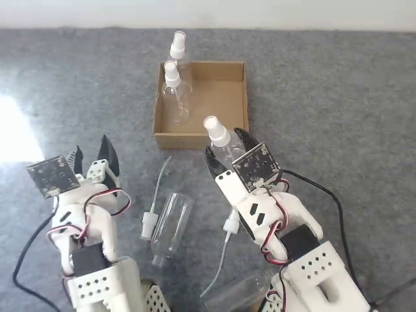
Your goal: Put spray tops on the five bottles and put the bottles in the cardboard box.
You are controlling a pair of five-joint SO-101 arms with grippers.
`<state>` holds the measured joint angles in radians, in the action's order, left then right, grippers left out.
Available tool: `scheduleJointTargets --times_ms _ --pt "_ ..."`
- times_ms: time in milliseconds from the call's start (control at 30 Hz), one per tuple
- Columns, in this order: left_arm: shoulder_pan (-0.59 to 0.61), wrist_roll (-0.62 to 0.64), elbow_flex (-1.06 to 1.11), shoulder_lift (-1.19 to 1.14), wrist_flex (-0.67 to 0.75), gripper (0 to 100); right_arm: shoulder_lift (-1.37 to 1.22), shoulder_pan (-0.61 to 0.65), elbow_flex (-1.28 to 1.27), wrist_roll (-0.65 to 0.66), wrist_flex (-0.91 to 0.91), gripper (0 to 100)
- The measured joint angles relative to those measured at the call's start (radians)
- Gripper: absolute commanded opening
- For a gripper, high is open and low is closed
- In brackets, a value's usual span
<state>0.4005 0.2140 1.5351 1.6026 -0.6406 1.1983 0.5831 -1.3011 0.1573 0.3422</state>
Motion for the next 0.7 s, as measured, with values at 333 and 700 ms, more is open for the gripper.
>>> scheduleJointTargets --times_ms 333,700 --pt "0.0 0.0 0.0 0.002 0.003 20 0.0 0.0 0.1 -0.112 -0.002 8.6" --pt "0.0 0.0 0.009 0.003 0.003 20 -0.255 -0.014 0.359 -0.126 -0.002 8.8"
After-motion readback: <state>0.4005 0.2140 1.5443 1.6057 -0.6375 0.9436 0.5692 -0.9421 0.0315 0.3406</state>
